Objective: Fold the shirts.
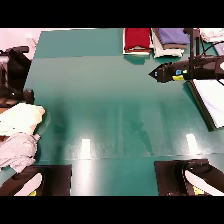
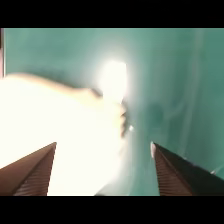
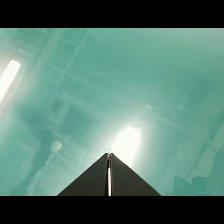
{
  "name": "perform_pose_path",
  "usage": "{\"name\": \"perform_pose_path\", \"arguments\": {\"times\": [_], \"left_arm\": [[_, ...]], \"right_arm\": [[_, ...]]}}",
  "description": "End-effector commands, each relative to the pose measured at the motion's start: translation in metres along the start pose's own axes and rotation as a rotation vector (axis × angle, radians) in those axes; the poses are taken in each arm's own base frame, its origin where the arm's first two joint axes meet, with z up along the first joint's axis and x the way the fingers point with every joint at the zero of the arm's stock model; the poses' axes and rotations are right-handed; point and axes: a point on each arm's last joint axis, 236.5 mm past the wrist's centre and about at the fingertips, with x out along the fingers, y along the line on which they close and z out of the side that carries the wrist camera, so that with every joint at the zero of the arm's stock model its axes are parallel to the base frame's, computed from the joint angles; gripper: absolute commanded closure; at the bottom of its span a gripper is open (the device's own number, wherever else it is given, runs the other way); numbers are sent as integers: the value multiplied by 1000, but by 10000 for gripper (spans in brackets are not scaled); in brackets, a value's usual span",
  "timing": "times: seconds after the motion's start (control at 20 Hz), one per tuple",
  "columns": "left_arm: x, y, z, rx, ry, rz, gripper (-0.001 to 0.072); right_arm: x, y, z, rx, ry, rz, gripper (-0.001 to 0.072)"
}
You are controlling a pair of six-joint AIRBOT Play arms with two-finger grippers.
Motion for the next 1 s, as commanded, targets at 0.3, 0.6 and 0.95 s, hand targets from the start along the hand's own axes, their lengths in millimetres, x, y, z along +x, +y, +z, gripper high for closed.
{"name": "perform_pose_path", "arguments": {"times": [0.3,0.6,0.95], "left_arm": [[71,12,-54,2,110,28,309],[42,19,-22,-17,31,38,678],[-247,-37,140,106,-692,-122,680]], "right_arm": [[0,0,5,0,-20,-3,695],[-4,2,10,-1,-43,1,695],[-89,46,106,-134,-332,7,695]]}}
